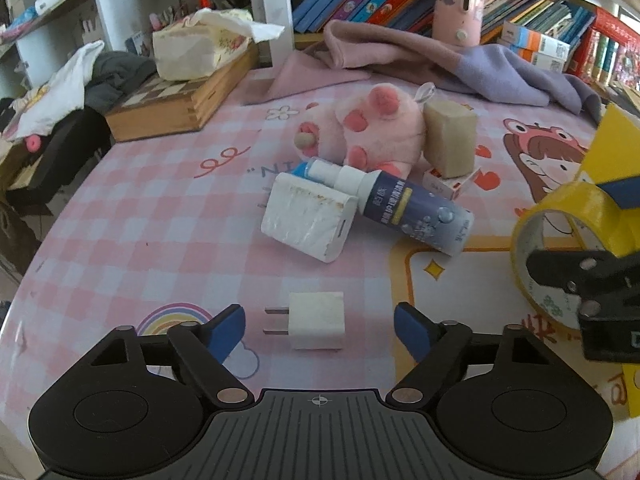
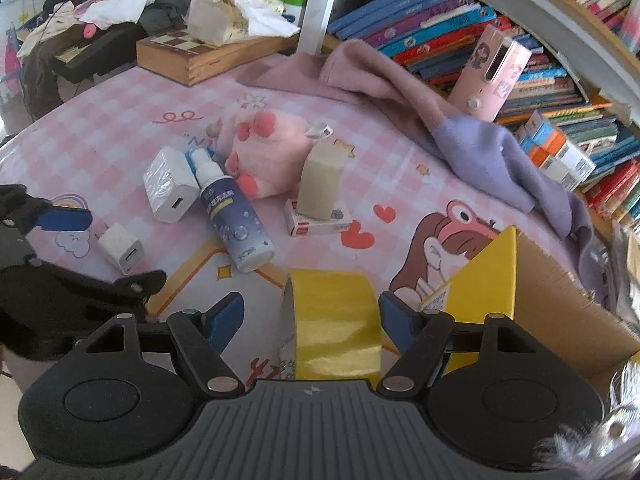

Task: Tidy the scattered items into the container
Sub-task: 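Grasp the yellow tape roll with the right tool while the left tool grasps the small white plug, then carry the tape roll and white plug toward the yellow box with both tools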

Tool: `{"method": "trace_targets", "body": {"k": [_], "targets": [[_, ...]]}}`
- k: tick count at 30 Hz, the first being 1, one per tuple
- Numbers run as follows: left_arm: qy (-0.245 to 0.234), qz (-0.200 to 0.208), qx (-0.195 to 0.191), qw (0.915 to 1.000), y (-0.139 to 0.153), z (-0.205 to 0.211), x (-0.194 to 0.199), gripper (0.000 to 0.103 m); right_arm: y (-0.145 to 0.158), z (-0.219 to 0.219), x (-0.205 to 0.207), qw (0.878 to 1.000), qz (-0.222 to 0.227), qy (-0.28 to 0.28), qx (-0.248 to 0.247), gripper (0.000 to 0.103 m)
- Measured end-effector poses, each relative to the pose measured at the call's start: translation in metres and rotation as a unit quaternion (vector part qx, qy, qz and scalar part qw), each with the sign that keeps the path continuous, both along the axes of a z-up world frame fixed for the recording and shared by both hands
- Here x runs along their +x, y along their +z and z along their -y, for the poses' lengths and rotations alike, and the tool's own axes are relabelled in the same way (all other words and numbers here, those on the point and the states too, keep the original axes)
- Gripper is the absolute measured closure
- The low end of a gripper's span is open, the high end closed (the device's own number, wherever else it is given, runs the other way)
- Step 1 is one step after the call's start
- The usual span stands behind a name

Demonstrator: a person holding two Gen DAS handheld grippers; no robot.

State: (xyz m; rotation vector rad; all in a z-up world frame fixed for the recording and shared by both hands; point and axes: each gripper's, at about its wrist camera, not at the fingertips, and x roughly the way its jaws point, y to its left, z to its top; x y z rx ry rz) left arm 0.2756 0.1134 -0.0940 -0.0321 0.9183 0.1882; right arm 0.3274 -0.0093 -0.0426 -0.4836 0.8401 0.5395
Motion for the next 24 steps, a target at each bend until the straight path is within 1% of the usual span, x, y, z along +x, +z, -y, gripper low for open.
{"method": "trace_targets", "body": {"k": [1,3,5,7,9,10,11,12,13,14,16,19,24], "targets": [[0.002,-0.003,-0.001,1.0,-0.001,-0.001,0.001,0.022,0.0,0.0,0.001,1.0,-0.005,0.0,0.001,0.032],[0.006,-0.008,-0.004,0.9999,-0.003,-0.003,0.003,0.028,-0.001,0.001,0.002,1.0,-0.012,-0.002,0.002,0.034],[0.01,-0.008,-0.011,0.9999,-0.004,-0.005,0.002,0.031,0.0,0.002,0.004,1.0,-0.015,-0.005,0.005,0.037],[0.012,-0.005,-0.019,0.9997,-0.004,-0.007,0.001,0.035,0.0,0.003,0.005,1.0,-0.014,-0.009,0.007,0.043],[0.009,-0.001,-0.019,0.9998,-0.003,-0.006,0.001,0.047,0.001,0.004,0.006,1.0,-0.012,-0.011,0.008,0.047],[0.008,0.001,-0.018,0.9998,-0.003,-0.006,0.001,0.051,0.001,0.004,0.006,1.0,-0.011,-0.012,0.008,0.049],[0.007,0.003,-0.018,0.9998,-0.002,-0.006,0.001,0.059,0.002,0.005,0.005,1.0,-0.009,-0.013,0.009,0.051],[0.007,0.004,-0.017,0.9998,-0.002,-0.006,0.0,0.062,0.003,0.005,0.005,1.0,-0.007,-0.013,0.009,0.056],[0.006,0.004,-0.02,0.9998,-0.002,-0.006,0.0,0.062,0.004,0.006,0.005,1.0,-0.004,-0.015,0.011,0.062],[0.007,0.004,-0.022,0.9997,-0.001,-0.007,-0.001,0.062,0.005,0.006,0.005,1.0,-0.003,-0.016,0.014,0.063],[0.006,0.008,-0.026,0.9996,0.001,-0.008,-0.003,0.062,0.006,0.009,0.008,0.999,-0.016,-0.016,0.027,0.064],[0.001,0.018,-0.022,0.9996,0.007,-0.006,-0.007,0.062,0.008,0.011,0.007,0.999,-0.022,-0.021,0.038,0.064],[-0.002,0.029,-0.019,0.9994,0.016,-0.006,-0.013,0.062,0.013,0.011,0.001,0.998,-0.018,-0.019,0.05,0.064]]}}
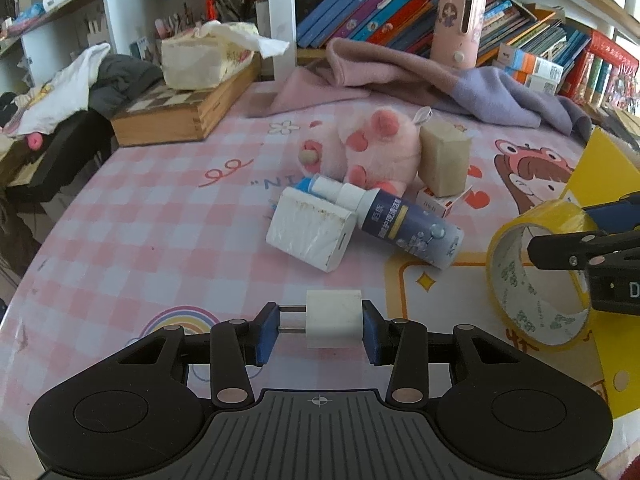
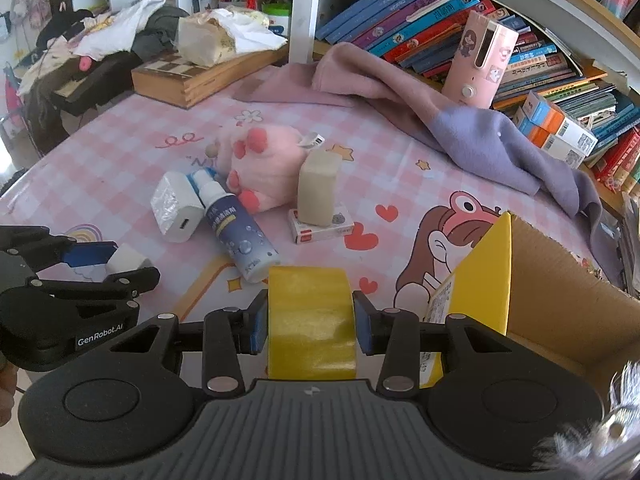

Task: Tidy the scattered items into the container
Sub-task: 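Carry the tape roll and white plug toward the yellow box with both tools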

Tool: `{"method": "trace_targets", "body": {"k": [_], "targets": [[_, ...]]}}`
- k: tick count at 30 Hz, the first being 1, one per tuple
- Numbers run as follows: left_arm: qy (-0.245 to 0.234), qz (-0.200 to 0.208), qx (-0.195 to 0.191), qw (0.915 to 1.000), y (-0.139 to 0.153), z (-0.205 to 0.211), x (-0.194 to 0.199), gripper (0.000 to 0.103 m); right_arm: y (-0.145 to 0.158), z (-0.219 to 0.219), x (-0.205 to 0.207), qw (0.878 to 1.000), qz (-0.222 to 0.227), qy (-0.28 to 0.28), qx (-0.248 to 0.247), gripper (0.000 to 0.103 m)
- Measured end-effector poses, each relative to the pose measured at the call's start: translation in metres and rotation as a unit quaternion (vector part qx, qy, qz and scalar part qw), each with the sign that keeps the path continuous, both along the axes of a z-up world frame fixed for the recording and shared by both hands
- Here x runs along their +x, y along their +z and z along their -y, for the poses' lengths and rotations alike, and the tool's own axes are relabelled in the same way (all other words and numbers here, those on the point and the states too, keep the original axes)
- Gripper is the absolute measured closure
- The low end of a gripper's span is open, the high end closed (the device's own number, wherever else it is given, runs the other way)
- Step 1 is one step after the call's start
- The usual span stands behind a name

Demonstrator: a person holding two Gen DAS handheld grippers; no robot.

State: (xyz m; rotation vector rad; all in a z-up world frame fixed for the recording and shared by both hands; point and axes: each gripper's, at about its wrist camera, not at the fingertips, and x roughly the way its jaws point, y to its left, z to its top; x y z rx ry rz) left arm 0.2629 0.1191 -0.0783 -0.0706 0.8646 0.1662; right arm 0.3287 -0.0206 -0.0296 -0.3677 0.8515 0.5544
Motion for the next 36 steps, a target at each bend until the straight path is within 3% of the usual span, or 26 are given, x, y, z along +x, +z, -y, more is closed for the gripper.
{"method": "trace_targets", "body": {"k": [21,36], "targets": [[0.008,0.02,0.003,0.9998,0.016,-0.009,-0.027,0.062,-0.008,-0.01,-0.017,1.0,-0.02,0.01,-0.012,0.063],[-0.006,0.034,-0.011,0.9993,0.037,-0.008,-0.044,0.062,0.012,0.0,-0.031,0.999,-0.015,0.009,0.037,0.064]]}}
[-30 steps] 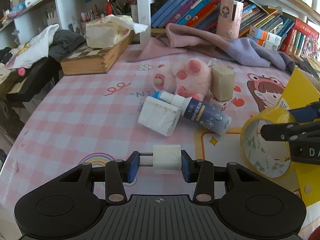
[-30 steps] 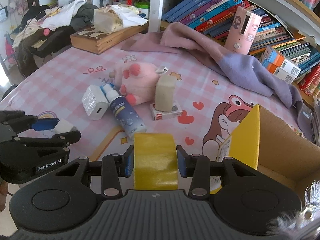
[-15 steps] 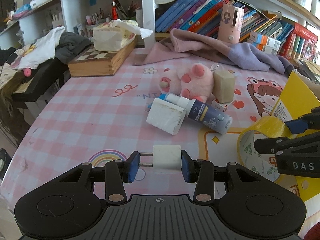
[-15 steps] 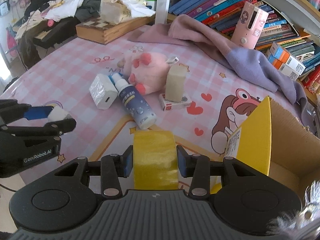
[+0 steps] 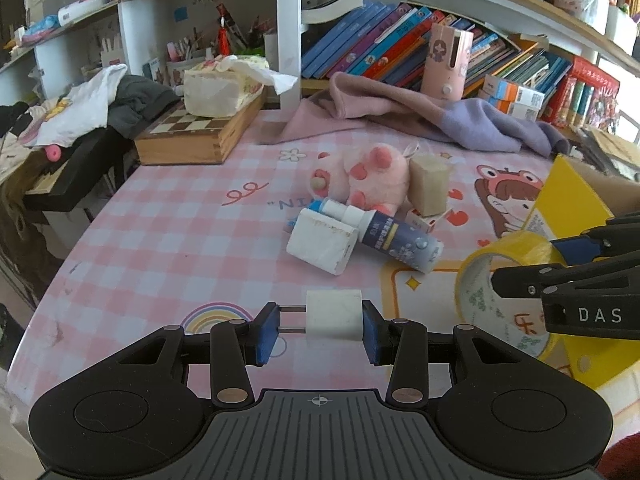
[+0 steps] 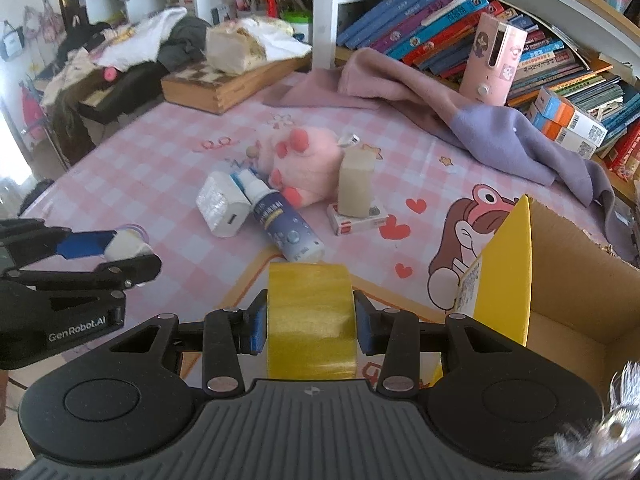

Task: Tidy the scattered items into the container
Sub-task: 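Carry the tape roll and white plug toward the yellow box with both tools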

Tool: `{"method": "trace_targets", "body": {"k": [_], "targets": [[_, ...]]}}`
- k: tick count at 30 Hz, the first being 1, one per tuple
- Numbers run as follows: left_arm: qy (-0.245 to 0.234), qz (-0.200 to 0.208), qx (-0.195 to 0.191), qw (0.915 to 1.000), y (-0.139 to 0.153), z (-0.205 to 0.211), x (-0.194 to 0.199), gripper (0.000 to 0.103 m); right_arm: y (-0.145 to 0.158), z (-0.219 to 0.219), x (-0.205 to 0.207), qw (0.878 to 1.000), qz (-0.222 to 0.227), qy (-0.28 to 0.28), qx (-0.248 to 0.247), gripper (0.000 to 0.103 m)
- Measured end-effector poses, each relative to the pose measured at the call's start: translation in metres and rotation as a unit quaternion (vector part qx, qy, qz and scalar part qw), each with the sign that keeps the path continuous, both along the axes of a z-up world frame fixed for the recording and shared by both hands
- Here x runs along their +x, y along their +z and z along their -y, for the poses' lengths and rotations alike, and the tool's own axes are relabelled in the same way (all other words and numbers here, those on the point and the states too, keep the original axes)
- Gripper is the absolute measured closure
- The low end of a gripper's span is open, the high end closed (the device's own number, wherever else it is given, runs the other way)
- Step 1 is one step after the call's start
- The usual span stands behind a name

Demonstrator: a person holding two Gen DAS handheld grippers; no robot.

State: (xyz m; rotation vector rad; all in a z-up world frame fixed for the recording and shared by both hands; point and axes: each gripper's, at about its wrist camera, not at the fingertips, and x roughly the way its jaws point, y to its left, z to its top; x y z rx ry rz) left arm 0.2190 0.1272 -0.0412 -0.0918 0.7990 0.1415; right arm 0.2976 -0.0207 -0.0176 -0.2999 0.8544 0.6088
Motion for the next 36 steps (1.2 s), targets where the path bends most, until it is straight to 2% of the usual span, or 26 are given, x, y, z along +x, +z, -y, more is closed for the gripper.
{"method": "trace_targets", "body": {"k": [6,9,14,23,36], "targets": [[-0.011,0.012,-0.028,0.9995,0.023,-0.005,-0.016,0.062,0.022,0.008,-0.014,1.0,0.01,0.013,0.026,0.064],[-0.02,0.028,-0.023,0.9992,0.037,-0.005,-0.027,0.062,0.033,0.014,-0.023,0.999,0.015,0.011,0.038,0.064],[-0.019,0.045,-0.04,0.998,0.053,-0.005,-0.052,0.062,0.041,0.021,-0.049,0.998,0.015,0.004,0.055,0.064],[-0.023,0.052,-0.061,0.9965,0.056,-0.003,-0.101,0.062,0.048,0.026,-0.098,0.998,0.025,-0.002,0.059,0.064],[-0.008,0.065,-0.067,0.9956,0.061,-0.003,-0.194,0.062,0.052,0.034,-0.181,0.997,0.03,-0.008,0.063,0.064]]}}
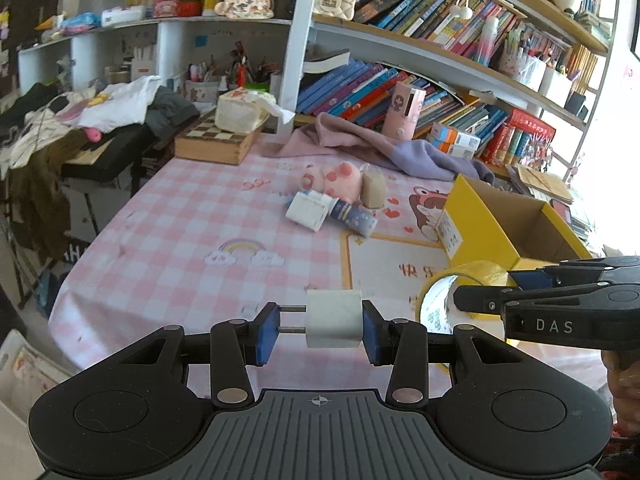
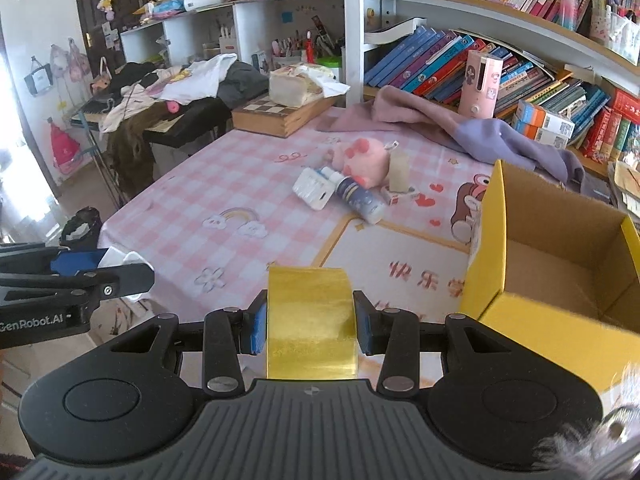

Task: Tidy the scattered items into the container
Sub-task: 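Carry the tape roll and white plug toward the yellow box with both tools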

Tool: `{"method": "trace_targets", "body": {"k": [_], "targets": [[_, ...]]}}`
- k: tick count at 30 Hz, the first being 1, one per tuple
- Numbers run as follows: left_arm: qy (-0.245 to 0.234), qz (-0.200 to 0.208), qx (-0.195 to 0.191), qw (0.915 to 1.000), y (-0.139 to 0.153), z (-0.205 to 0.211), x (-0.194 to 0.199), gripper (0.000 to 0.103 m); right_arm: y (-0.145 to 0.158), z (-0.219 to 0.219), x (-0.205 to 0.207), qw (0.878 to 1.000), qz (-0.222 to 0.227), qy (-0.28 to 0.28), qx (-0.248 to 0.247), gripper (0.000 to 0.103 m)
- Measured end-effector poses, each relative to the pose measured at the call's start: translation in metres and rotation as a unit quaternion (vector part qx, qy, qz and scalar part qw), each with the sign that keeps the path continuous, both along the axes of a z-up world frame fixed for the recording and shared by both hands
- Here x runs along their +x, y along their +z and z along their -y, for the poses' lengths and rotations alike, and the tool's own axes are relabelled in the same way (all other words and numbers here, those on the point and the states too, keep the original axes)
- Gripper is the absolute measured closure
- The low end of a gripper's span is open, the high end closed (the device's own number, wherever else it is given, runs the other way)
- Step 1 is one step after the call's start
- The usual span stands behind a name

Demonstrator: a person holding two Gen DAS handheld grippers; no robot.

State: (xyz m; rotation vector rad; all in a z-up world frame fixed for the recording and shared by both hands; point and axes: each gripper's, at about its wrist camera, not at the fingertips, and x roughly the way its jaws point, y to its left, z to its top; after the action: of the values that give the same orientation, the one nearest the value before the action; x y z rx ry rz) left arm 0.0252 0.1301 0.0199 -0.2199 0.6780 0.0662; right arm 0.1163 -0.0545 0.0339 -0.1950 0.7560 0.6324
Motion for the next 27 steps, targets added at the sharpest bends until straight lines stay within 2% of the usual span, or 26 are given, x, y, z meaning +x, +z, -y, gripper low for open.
{"method": "trace_targets", "body": {"k": [10,27], "targets": [[-0.006,0.006,-0.01,0.9999,0.002,0.009,-0.048,0.062,0.002,0.012,-0.057,1.0,0.005,-0.006,0.005,0.064],[-0.112,0.013,-0.023,0.9933,-0.001,0.056,-0.055,0.062,0.005,0.075,-0.101,0.994,0.011,-0.11,0.005,0.064]]}}
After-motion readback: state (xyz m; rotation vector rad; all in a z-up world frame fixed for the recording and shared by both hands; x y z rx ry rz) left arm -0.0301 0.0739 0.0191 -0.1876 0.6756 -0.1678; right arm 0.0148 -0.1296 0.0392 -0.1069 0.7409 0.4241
